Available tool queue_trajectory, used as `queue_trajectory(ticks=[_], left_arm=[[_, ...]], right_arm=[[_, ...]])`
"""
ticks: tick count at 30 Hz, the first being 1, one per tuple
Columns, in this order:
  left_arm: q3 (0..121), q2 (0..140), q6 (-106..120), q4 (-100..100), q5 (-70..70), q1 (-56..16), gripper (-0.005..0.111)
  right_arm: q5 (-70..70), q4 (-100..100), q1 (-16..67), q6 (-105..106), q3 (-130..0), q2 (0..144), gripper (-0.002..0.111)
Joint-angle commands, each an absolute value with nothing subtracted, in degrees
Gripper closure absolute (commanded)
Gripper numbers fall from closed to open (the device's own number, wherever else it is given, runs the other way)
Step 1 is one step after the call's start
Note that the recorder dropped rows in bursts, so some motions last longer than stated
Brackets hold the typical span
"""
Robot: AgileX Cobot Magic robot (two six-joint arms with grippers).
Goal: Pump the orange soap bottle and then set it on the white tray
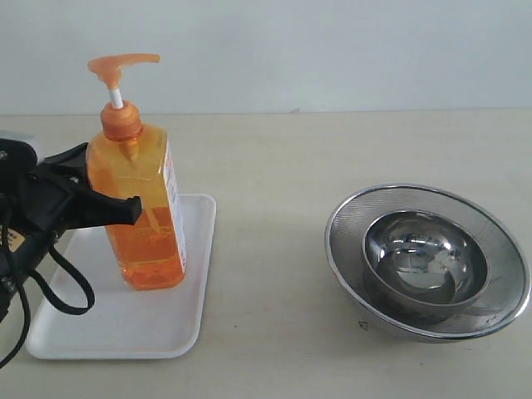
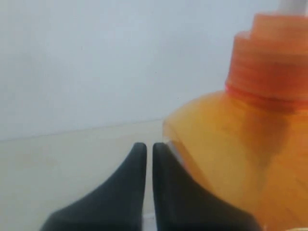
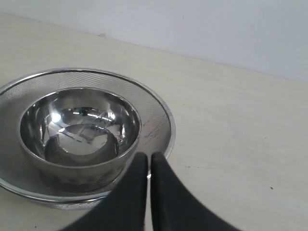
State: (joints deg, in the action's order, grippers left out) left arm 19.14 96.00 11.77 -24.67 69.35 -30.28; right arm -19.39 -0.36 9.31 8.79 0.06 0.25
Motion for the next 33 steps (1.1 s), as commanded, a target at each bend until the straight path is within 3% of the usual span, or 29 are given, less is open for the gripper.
queue_trajectory(ticks=[1, 7, 15, 22, 28, 33], left_arm=[[19.4, 96.1, 13.7, -23.4, 70.0, -30.3, 0.102], [18.8, 95.5, 15.1, -32.2, 70.0, -30.3, 0.102], [7.3, 83.3, 8.0, -30.2, 70.0, -30.3, 0.102], [0.0, 65.5, 0.8, -7.9, 69.0, -30.3, 0.102], [0.0, 53.4, -13.8, 10.3, 51.7, -30.3, 0.102], [0.0, 48.7, -18.2, 23.7, 49.6, -30.3, 0.102]], right_arm=[[-19.0, -0.5, 9.2, 9.0, 0.0, 0.0, 0.108], [-19.0, -0.5, 9.2, 9.0, 0.0, 0.0, 0.108], [-19.0, -0.5, 9.2, 9.0, 0.0, 0.0, 0.108], [-19.0, -0.4, 9.2, 9.0, 0.0, 0.0, 0.108], [-19.0, -0.4, 9.2, 9.0, 0.0, 0.0, 0.108], [-19.0, -0.4, 9.2, 9.0, 0.0, 0.0, 0.108]])
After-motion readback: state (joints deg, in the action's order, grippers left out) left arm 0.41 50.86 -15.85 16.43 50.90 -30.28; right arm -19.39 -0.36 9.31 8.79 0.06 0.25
